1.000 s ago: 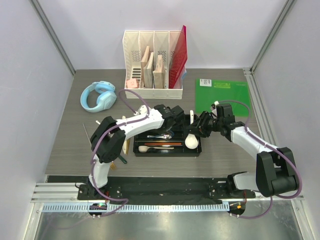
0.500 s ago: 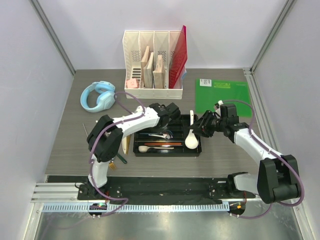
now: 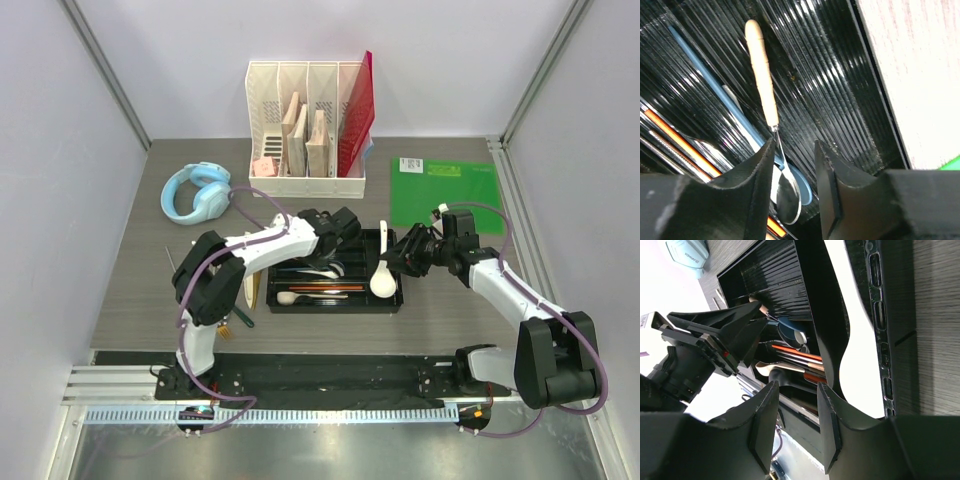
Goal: Sort the eating utensils into containers
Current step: Place the spoon in the storage box.
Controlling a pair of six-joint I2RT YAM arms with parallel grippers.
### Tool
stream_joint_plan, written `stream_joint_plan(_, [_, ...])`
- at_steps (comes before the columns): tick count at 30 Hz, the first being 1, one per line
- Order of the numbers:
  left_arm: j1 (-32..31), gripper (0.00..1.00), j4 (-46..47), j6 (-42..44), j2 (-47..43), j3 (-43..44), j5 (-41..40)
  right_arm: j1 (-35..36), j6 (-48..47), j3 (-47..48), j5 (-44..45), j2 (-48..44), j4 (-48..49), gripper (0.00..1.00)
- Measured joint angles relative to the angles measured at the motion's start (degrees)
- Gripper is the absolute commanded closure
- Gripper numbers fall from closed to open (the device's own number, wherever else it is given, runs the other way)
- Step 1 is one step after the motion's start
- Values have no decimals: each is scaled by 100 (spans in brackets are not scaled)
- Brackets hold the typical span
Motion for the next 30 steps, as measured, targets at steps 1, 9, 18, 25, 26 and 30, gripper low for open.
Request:
stream_joint_plan(1, [0, 60, 20, 2, -17, -4, 0, 0, -2, 0, 0, 0, 0, 58])
stream_joint_plan(9, [52, 57, 188, 2, -225, -4, -238, -28, -81, 0, 2, 2, -2, 57])
stream_joint_plan(18, [601, 59, 573, 2, -1001, -4, -640, -33, -101, 146, -15, 0, -57, 55])
stream_joint_plan(25, [1405, 62, 323, 1622, -2553, -57, -59, -39, 33, 833, -9, 0, -136, 55])
stream_joint_plan(26, [1467, 62, 245, 1812, -2732, -101, -7, -39, 57, 903, 4, 0, -133, 55])
stream_joint_plan(30, [1622, 61, -240, 2887, -3539, -275, 232, -39, 48, 1283, 15, 33, -186, 56])
